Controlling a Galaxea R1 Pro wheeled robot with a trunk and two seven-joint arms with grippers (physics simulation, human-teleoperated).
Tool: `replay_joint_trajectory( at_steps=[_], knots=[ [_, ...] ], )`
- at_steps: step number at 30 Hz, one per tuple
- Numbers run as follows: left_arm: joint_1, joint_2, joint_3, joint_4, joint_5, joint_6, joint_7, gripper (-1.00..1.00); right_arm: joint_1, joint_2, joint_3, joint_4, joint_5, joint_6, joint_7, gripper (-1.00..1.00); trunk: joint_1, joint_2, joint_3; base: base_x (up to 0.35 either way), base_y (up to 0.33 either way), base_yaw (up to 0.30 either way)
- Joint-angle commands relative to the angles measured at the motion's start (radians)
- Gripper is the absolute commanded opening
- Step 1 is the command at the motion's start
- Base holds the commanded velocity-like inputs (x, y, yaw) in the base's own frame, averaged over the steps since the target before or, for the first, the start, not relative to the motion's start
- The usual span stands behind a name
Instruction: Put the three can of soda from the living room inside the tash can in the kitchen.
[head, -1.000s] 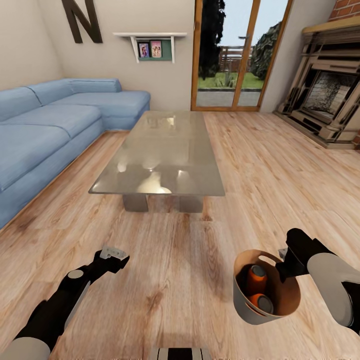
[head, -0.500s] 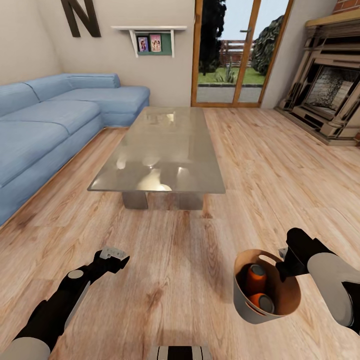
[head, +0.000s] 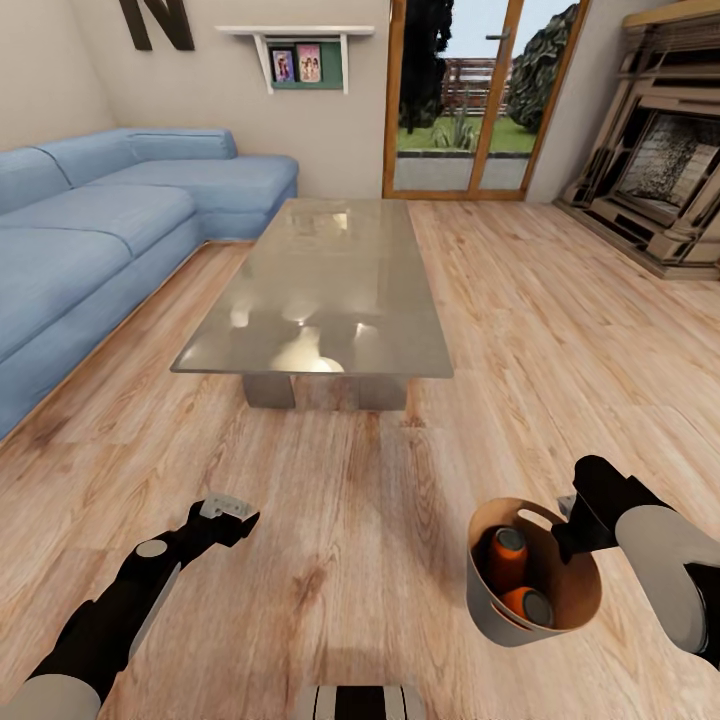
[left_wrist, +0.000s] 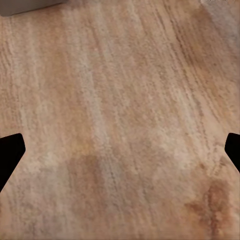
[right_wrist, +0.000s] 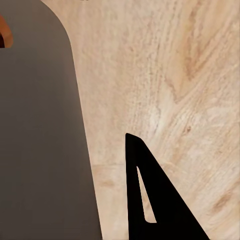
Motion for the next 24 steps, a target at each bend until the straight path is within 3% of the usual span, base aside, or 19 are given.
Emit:
replay_joint_trajectory(
  at_steps=[1, 9, 16, 24],
  knots=[
    [0.000, 0.000, 0.000, 0.000, 0.000, 0.000, 0.000, 1.00, 0.000, 0.000, -0.002, 0.000, -0.012, 0.004, 0.000, -1.00, 0.000, 0.000, 0.000, 0.000, 0.000, 0.000],
    [0.000, 0.000, -0.001, 0.000, 0.001, -0.001, -0.001, 1.00, 0.000, -0.001, -0.001, 0.000, -0.012, 0.004, 0.000, -1.00, 0.000, 0.000, 0.000, 0.000, 0.000, 0.000],
    [0.000, 0.000, -0.002, 0.000, 0.000, 0.000, 0.000, 1.00, 0.000, -0.012, 0.000, 0.000, -0.013, 0.004, 0.001, -1.00, 0.003, -0.002, -0.027, 0.000, 0.000, 0.000],
    [0.000, 0.000, -0.001, 0.000, 0.001, -0.001, -0.001, 1.00, 0.000, -0.014, -0.001, 0.001, -0.013, 0.004, 0.002, -1.00, 0.003, -0.002, -0.027, 0.000, 0.000, 0.000]
  ],
)
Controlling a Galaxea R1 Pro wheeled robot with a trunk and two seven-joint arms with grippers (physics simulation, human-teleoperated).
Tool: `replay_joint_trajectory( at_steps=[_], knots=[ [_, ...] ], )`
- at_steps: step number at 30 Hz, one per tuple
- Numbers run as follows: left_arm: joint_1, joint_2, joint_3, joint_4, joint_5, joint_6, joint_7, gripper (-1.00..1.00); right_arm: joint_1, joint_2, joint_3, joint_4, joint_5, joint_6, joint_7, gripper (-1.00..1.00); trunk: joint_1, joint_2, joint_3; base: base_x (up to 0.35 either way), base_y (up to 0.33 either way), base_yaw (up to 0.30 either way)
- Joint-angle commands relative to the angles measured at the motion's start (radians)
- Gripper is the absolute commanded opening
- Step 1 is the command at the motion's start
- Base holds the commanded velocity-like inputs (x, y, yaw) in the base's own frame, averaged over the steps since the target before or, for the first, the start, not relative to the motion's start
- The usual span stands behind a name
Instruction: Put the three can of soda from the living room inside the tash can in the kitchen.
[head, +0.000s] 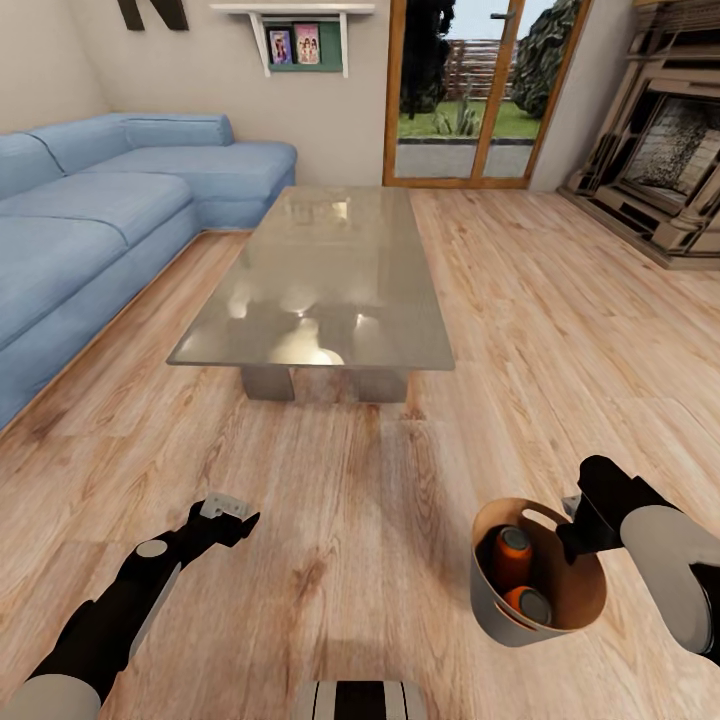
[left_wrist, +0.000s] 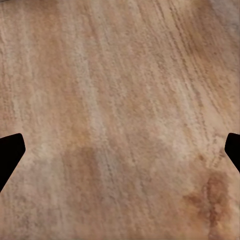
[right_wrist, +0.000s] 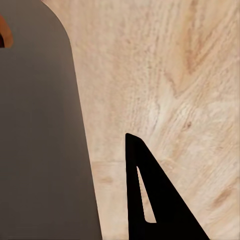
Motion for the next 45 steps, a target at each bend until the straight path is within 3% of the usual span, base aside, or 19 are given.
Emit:
replay_joint_trajectory(
  at_steps=[1, 7, 14, 26, 34, 45],
  knots=[
    [0.000, 0.000, 0.000, 0.000, 0.000, 0.000, 0.000, 1.00, 0.000, 0.000, -0.001, 0.000, -0.010, 0.004, 0.000, -1.00, 0.000, 0.000, 0.000, 0.000, 0.000, 0.000],
    [0.000, 0.000, 0.000, 0.000, 0.000, 0.000, 0.000, 1.00, 0.000, 0.000, 0.000, 0.001, -0.010, 0.004, 0.000, -1.00, 0.000, 0.000, 0.000, 0.000, 0.000, 0.000],
    [0.000, 0.000, -0.001, 0.000, -0.001, 0.001, 0.001, 1.00, 0.000, 0.000, 0.000, 0.001, -0.010, 0.004, 0.001, -1.00, 0.003, -0.002, -0.027, 0.000, 0.000, 0.000],
    [0.000, 0.000, -0.001, 0.000, 0.000, 0.000, 0.000, 1.00, 0.001, 0.000, -0.001, 0.000, -0.011, 0.004, 0.001, -1.00, 0.003, -0.002, -0.027, 0.000, 0.000, 0.000],
    [0.000, 0.000, -0.002, 0.041, -0.001, 0.000, 0.001, 1.00, 0.000, -0.001, -0.002, 0.000, -0.013, 0.004, 0.002, -1.00, 0.007, -0.004, -0.058, 0.000, 0.000, 0.000],
    [0.000, 0.001, -0.001, 0.056, 0.005, -0.002, 0.000, 1.00, 0.000, -0.002, -0.002, 0.000, -0.012, 0.004, 0.003, -1.00, 0.007, -0.004, -0.058, 0.000, 0.000, 0.000]
  ],
)
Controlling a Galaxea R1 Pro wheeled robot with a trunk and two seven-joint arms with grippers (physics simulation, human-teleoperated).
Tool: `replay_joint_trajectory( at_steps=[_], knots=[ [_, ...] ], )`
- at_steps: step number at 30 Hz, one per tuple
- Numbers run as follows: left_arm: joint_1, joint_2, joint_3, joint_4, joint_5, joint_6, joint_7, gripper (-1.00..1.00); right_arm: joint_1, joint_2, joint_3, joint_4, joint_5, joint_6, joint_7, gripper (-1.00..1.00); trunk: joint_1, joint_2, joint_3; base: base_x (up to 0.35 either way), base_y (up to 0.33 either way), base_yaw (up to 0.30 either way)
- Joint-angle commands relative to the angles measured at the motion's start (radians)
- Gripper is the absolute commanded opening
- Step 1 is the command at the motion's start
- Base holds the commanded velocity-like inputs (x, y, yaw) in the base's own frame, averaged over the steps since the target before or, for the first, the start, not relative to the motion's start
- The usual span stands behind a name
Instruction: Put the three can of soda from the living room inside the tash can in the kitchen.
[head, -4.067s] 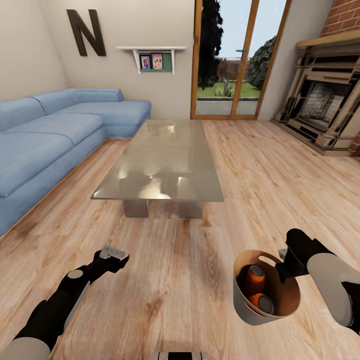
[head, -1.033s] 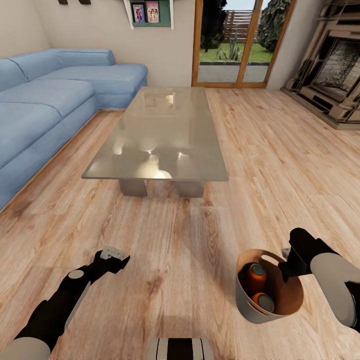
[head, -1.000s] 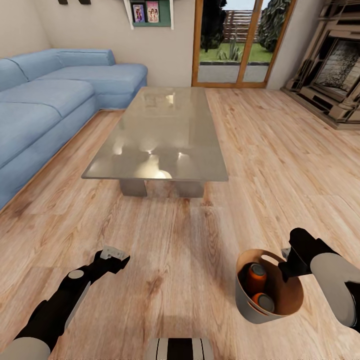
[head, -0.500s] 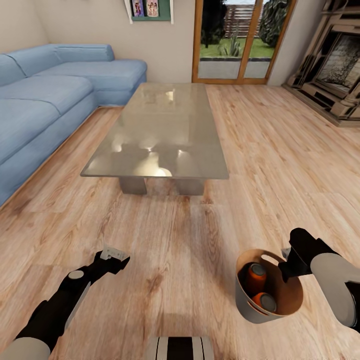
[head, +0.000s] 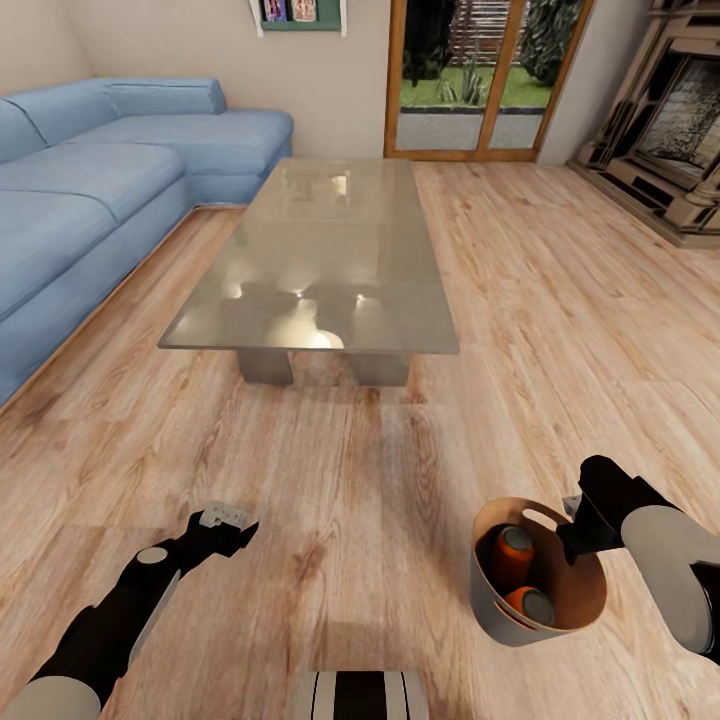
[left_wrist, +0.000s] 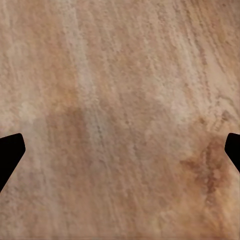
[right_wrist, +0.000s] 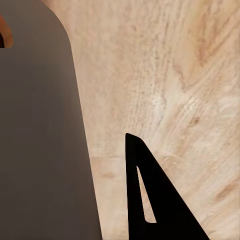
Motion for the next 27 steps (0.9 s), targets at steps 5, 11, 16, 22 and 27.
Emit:
replay_joint_trajectory(
  at_steps=[5, 11, 16, 22, 27],
  knots=[
    [0.000, 0.000, -0.001, 0.001, -0.002, 0.000, 0.000, 1.00, 0.000, 0.000, -0.001, 0.000, -0.011, 0.004, 0.000, -1.00, 0.001, -0.001, -0.008, 0.000, 0.000, 0.000],
    [0.000, -0.001, 0.000, 0.001, 0.000, 0.000, 0.000, 1.00, 0.000, 0.000, -0.001, 0.000, -0.011, 0.004, 0.000, -1.00, 0.002, -0.001, -0.019, 0.000, 0.000, 0.000],
    [0.000, -0.001, 0.000, 0.001, 0.001, 0.000, 0.000, 1.00, 0.000, -0.001, -0.001, 0.000, -0.011, 0.004, 0.000, -1.00, 0.002, -0.001, -0.019, 0.000, 0.000, 0.000],
    [0.000, -0.001, 0.000, 0.001, 0.000, 0.000, 0.000, 1.00, 0.001, -0.012, -0.001, 0.000, -0.013, 0.004, 0.000, -1.00, 0.002, -0.001, -0.019, 0.000, 0.000, 0.000],
    [0.000, 0.000, 0.000, 0.001, 0.000, 0.000, 0.000, 1.00, 0.001, -0.016, -0.001, 0.000, -0.014, 0.004, 0.000, -1.00, 0.004, -0.002, -0.035, 0.000, 0.000, 0.000]
  ],
)
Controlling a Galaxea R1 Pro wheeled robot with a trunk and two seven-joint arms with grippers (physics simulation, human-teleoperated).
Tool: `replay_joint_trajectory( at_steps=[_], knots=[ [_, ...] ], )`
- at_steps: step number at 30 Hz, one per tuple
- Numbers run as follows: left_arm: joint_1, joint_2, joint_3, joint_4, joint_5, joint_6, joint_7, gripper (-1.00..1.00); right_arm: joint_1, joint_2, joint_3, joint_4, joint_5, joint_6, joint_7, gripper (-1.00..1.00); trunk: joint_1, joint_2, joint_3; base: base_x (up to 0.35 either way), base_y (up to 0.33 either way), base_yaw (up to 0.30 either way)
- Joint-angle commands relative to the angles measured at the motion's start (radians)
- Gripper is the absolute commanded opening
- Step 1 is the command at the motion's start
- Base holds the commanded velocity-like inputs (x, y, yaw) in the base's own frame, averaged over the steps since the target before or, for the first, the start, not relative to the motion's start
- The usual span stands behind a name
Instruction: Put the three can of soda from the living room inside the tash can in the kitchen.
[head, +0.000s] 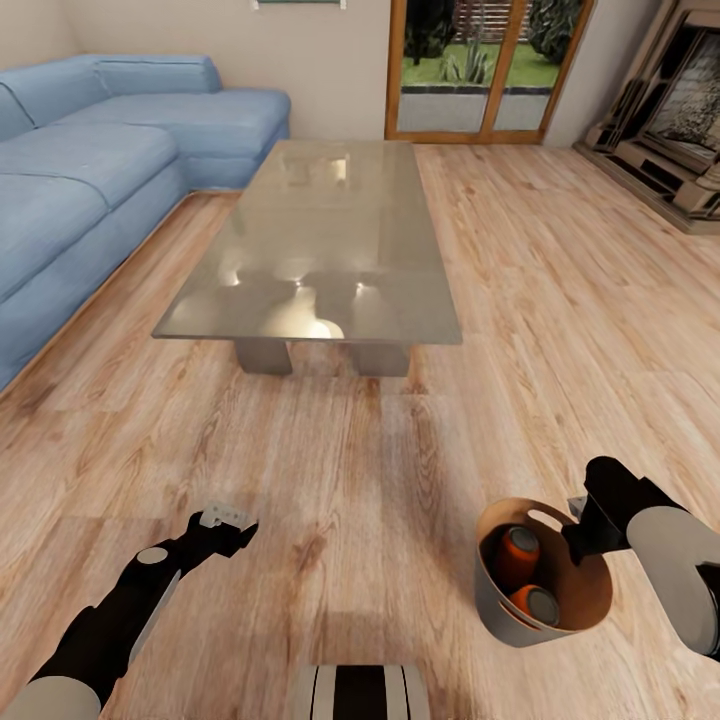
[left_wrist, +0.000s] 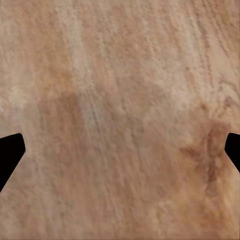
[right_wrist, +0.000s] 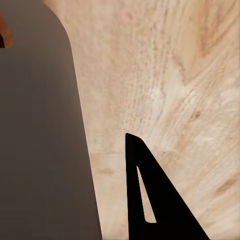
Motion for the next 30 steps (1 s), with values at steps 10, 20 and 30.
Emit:
replay_joint_trajectory(
  at_steps=[10, 20, 30],
  knots=[
    [0.000, 0.000, 0.000, 0.000, 0.000, 0.000, -0.001, 1.00, 0.000, 0.000, 0.000, 0.000, -0.011, 0.004, 0.000, -1.00, 0.000, 0.000, -0.004, 0.000, 0.000, 0.000],
    [0.000, 0.000, 0.000, 0.000, 0.000, 0.000, -0.002, 1.00, 0.000, -0.001, 0.000, 0.000, -0.010, 0.004, 0.000, 1.00, 0.000, 0.000, -0.004, 0.000, 0.000, 0.000],
    [0.000, 0.000, 0.000, 0.000, 0.000, 0.000, -0.001, 1.00, 0.000, -0.002, 0.000, 0.000, -0.010, 0.004, 0.000, 1.00, 0.000, 0.000, -0.004, 0.000, 0.000, 0.000]
  ],
)
